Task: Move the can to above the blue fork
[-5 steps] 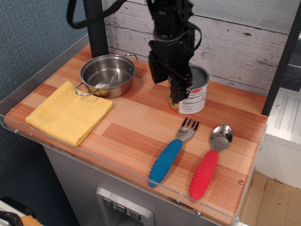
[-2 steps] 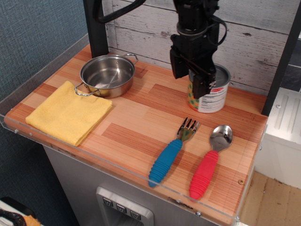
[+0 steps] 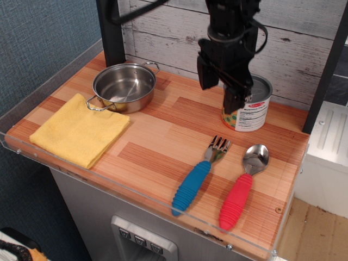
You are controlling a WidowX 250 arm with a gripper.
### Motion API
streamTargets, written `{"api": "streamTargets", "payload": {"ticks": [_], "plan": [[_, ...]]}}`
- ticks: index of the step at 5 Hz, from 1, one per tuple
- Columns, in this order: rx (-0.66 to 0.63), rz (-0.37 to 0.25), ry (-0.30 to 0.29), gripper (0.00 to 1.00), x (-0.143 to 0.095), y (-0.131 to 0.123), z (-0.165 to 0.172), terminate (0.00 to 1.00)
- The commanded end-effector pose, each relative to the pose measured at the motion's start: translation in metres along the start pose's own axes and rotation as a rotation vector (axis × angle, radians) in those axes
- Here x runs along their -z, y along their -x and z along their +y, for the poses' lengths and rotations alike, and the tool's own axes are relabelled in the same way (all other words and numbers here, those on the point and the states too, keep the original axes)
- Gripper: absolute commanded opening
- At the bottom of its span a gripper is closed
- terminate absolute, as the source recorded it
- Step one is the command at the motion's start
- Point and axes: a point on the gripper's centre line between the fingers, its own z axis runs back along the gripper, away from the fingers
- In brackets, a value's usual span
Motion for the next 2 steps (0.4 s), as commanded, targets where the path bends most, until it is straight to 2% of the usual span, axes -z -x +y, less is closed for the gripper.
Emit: {"api": "streamTargets", "payload": {"ticks": [1, 2], "plan": [[-0.138, 0.004, -0.071, 1.0, -0.037, 0.026, 0.024, 0.0], [-0.26, 0.061, -0.106, 1.0, -0.046, 0.045, 0.039, 0.0]]}}
